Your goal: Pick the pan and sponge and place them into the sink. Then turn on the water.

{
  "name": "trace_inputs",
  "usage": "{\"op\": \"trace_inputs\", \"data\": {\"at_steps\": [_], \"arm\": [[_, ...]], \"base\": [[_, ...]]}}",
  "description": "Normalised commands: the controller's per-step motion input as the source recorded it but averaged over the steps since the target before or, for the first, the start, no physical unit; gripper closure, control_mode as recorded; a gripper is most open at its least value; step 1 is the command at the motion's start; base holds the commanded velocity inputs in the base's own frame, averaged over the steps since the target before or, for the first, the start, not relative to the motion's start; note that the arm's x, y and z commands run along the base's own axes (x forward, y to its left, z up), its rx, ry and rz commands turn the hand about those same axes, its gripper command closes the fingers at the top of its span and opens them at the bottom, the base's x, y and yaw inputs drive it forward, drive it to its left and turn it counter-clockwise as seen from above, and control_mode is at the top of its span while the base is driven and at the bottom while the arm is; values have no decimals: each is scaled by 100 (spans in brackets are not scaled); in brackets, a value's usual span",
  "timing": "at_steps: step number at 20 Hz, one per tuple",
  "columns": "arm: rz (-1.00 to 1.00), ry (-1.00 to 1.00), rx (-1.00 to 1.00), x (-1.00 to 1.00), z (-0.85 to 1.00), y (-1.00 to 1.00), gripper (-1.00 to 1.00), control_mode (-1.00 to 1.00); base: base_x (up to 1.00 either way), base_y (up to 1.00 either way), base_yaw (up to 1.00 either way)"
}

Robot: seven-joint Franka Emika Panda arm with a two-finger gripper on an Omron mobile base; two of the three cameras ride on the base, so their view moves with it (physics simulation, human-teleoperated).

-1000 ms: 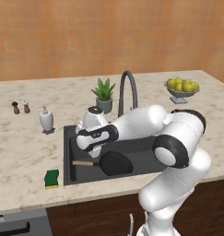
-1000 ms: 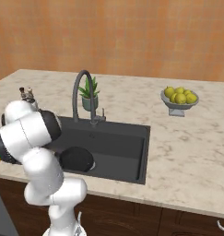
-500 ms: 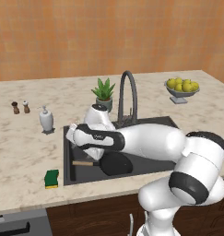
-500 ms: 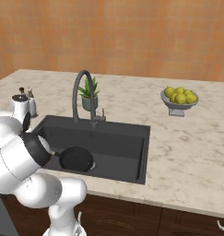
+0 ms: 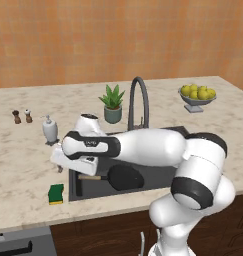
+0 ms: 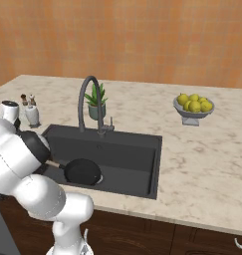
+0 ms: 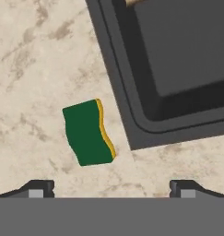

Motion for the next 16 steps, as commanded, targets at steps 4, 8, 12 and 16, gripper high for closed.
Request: {"op": "trace_inputs", "data": {"at_steps": [4, 8, 12, 16], "arm": [[14, -4, -25, -39, -2, 26, -100, -100], [13, -13, -22, -26, -16, 33, -100, -100], [11, -6, -6, -1, -15, 32, -100, -100], [5, 0, 0, 19, -7, 0, -100, -100]], "base": [[0, 0, 0], [0, 0, 0], [0, 0, 0], [0, 0, 0]]}}
